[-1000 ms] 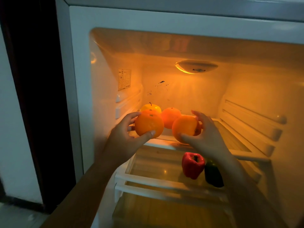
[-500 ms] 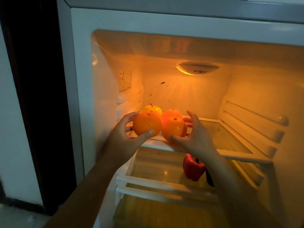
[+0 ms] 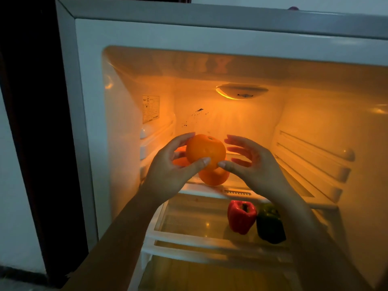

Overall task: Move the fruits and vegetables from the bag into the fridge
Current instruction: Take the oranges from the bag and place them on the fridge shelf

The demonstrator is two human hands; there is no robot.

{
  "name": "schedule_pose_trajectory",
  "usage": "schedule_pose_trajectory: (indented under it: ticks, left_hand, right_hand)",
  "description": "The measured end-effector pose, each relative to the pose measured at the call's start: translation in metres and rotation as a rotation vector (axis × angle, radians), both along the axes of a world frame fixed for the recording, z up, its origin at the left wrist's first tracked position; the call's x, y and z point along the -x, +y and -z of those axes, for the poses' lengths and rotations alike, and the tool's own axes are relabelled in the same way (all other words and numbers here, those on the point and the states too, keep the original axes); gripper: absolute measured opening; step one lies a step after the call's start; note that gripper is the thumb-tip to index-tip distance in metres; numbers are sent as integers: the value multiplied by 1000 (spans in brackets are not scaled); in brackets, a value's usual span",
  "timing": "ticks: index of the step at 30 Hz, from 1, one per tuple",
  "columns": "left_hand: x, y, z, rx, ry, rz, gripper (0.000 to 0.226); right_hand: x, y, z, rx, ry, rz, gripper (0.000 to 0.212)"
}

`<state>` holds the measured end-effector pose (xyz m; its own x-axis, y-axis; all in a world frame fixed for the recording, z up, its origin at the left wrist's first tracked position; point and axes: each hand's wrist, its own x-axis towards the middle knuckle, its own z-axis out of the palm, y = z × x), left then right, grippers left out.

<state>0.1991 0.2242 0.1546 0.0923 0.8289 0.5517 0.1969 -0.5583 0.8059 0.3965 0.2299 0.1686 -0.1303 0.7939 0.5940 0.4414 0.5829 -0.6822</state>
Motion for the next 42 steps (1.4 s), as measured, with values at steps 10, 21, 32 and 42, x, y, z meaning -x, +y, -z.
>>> schedule_pose_trajectory:
  ticks: [10,21,32,42]
  left_hand:
    - [-13,18,-7,-220,76,-141,39]
    - [1,64,29,-168,145,-375,51]
    - [9,78,44,-72,186,-358,58]
    - [8,76,43,-73,113,-341,51]
  right_hand:
    - [-24,6,-1,25,135,8,70]
    - [-51,46,19,119,88,405,64]
    - [-49,53,41,128,-116,420,69]
    - [-47,58,42,152,-246,481,72]
